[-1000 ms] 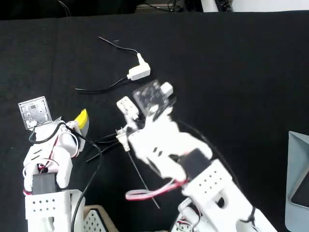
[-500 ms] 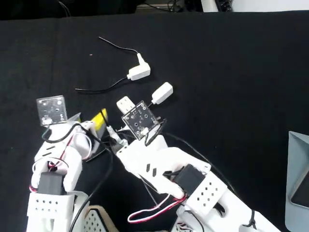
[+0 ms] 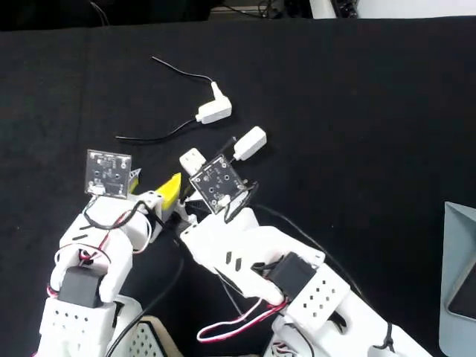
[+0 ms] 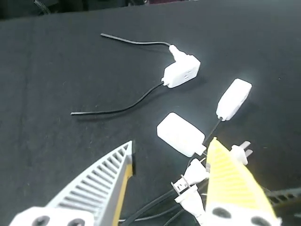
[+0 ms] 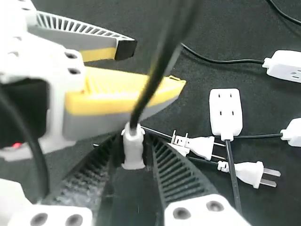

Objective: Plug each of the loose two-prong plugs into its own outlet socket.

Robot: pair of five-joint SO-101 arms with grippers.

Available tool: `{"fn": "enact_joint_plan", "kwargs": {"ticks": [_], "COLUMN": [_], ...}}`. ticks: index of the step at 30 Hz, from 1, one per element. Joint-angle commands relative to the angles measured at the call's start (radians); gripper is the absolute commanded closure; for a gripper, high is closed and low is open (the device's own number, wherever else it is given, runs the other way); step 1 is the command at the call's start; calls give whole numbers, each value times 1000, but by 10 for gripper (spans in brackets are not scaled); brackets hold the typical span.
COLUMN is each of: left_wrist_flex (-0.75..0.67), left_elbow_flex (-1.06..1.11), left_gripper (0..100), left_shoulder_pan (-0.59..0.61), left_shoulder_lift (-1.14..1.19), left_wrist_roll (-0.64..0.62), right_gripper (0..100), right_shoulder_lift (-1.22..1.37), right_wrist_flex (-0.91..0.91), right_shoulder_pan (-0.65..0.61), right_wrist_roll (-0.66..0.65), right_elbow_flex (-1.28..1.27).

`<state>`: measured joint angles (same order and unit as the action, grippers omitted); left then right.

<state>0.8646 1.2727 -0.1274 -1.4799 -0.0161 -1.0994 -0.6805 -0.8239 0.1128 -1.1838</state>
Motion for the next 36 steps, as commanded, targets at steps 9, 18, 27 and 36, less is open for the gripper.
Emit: {"fn": "enact_joint_plan", "kwargs": {"ticks": [9,18,27,36], "left_wrist_flex": [-32,-48,-44,-43], "left_elbow_flex": [-61,-96,-375,-694], "left_gripper": [748,743,742,742], "left_shoulder_pan": [44,101,99,19], "left_shoulder_lift": [6,160,655,1185], "left_wrist_roll": [37,69,-9,-196], "right_gripper": [987,986,986,986], "right_shoulder_lift": [-22,-15,-15,-13], "right_wrist_flex": [25,84,186,232], "right_shoulder_pan": [192,433,574,595], "right_wrist_roll": [12,69,94,87], "right_elbow_flex": [-12,-15,-50,-84]}}
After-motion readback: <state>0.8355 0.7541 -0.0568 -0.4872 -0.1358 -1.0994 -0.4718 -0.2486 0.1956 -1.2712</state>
